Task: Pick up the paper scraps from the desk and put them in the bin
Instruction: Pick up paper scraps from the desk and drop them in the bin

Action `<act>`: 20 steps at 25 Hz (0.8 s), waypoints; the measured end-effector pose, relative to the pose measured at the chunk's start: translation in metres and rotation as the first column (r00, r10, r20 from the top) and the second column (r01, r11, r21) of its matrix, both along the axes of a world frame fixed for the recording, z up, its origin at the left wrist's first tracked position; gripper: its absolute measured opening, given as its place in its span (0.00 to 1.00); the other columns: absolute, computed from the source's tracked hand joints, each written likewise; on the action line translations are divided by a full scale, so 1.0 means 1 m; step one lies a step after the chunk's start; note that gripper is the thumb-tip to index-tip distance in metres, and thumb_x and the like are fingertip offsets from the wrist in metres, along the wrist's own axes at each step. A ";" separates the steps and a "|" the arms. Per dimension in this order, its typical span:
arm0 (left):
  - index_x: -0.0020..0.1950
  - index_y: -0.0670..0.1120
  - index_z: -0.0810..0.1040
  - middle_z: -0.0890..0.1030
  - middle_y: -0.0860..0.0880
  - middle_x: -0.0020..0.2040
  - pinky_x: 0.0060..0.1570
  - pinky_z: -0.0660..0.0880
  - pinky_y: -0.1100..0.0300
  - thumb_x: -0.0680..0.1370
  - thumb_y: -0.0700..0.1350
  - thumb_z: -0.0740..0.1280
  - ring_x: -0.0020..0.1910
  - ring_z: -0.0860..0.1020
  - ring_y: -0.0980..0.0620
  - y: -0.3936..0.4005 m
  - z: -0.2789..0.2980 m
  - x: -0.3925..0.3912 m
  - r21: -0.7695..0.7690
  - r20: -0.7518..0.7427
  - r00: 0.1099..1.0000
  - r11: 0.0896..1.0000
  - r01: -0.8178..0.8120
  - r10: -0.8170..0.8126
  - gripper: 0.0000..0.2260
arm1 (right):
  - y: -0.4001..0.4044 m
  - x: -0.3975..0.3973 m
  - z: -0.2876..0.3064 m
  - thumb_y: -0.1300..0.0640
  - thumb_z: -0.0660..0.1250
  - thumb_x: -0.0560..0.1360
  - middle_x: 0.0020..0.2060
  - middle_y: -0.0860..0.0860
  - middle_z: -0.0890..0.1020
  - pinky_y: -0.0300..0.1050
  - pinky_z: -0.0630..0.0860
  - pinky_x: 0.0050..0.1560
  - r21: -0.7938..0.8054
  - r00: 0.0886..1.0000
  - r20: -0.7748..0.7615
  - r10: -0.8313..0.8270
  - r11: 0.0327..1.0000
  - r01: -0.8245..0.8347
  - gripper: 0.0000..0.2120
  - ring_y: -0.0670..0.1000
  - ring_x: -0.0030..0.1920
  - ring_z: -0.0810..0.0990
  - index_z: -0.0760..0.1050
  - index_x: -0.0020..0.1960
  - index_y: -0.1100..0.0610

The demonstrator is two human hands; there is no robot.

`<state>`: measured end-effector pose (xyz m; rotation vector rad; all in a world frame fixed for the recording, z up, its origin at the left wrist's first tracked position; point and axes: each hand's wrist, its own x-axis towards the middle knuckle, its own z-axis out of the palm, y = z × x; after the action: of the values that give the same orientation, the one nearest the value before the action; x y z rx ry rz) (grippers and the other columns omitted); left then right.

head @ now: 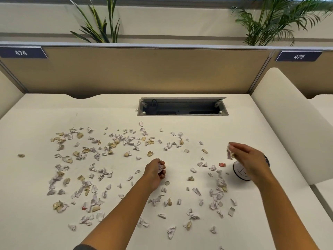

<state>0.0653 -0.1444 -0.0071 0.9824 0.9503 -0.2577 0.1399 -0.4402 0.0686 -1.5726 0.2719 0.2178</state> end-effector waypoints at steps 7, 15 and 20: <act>0.39 0.42 0.71 0.71 0.46 0.33 0.29 0.62 0.60 0.82 0.43 0.55 0.29 0.67 0.50 -0.012 0.004 -0.003 0.024 -0.006 1.000 1.000 0.009 -0.009 0.13 | -0.062 0.003 0.006 0.59 0.77 0.70 0.41 0.52 0.87 0.43 0.80 0.49 -0.410 0.991 0.048 -0.124 0.902 0.133 0.05 0.51 0.44 0.85 0.85 0.44 0.50; 0.39 0.42 0.71 0.71 0.46 0.32 0.28 0.62 0.60 0.82 0.42 0.55 0.29 0.68 0.51 -0.033 0.018 -0.006 -0.001 -0.004 1.000 1.000 0.005 -0.005 0.13 | -0.058 0.003 0.007 0.58 0.71 0.75 0.49 0.50 0.86 0.46 0.77 0.51 -0.601 0.989 0.110 -0.103 0.785 0.149 0.07 0.51 0.53 0.82 0.85 0.50 0.49; 0.42 0.40 0.73 0.72 0.45 0.33 0.30 0.64 0.61 0.82 0.42 0.53 0.30 0.69 0.50 -0.048 0.039 -0.003 0.003 0.000 1.000 1.000 0.019 -0.019 0.14 | 0.003 -0.017 0.002 0.63 0.67 0.78 0.47 0.50 0.86 0.37 0.80 0.52 -0.148 0.989 0.135 -0.068 0.985 0.088 0.09 0.49 0.49 0.85 0.84 0.50 0.52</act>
<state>0.0622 -0.1919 0.0315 0.9941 0.9420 -0.2721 0.1230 -0.4373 0.0702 -1.7173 0.2536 0.0336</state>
